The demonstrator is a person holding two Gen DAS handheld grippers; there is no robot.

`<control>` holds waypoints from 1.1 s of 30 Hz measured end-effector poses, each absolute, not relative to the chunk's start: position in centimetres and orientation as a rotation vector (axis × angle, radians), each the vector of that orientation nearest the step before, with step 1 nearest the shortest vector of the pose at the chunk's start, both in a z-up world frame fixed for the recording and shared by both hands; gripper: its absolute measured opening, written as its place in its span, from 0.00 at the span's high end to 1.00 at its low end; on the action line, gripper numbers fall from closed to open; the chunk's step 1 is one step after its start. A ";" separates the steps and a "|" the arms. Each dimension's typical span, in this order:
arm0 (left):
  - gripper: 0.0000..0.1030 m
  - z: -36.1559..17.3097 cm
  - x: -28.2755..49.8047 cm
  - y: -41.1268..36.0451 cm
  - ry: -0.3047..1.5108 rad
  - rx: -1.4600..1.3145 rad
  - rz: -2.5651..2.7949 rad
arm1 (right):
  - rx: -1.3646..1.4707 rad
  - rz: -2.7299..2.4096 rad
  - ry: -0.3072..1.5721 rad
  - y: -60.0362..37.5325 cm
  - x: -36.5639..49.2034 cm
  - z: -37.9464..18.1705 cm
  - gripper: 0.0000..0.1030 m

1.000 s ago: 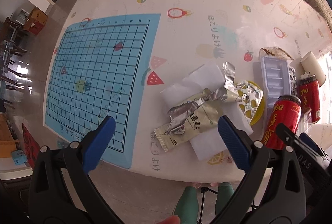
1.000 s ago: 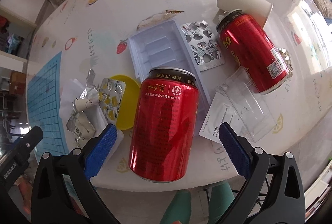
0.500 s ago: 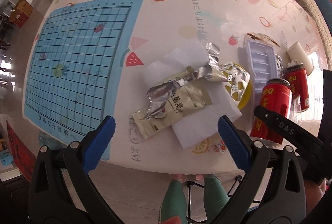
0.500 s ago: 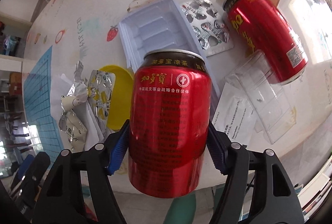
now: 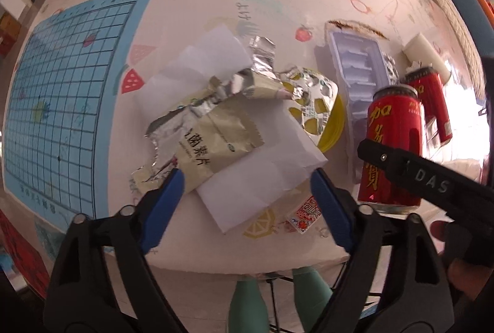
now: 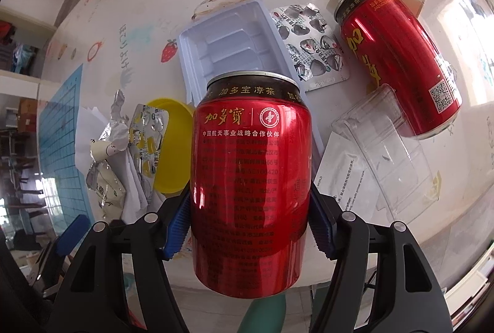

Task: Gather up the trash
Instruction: 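Close left tool on the white paper while right tool grasps the red can, then carry the white paper and red can over the teal trash bin with both tools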

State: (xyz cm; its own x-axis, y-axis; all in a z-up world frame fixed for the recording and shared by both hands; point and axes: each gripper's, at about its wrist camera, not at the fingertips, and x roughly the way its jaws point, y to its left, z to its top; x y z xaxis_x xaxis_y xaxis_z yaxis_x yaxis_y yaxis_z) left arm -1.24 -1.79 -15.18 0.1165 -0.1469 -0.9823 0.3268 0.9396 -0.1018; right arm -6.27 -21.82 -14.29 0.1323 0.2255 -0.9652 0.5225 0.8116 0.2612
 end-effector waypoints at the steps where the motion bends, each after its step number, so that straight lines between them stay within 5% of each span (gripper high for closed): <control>1: 0.30 -15.5 -1.4 -2.2 1.412 0.171 -0.353 | 0.645 -0.234 1.451 -22.0 -6.4 -14.3 0.36; 12: 0.56 -16.6 -3.9 -6.8 1.323 0.333 -0.477 | 0.630 -0.210 1.445 -22.6 -6.2 -14.6 0.36; 14: 0.72 -16.8 -3.6 -6.9 1.320 0.344 -0.471 | 0.635 -0.202 1.446 -22.9 -6.3 -14.6 0.36; 20: 0.94 -16.9 -2.5 -7.0 1.343 0.310 -0.445 | 0.637 -0.187 1.455 -23.2 -6.5 -14.5 0.36; 33: 0.95 -7.6 -1.3 -3.2 1.238 0.034 -0.443 | 0.571 -0.128 1.351 -24.1 -6.5 -9.1 0.36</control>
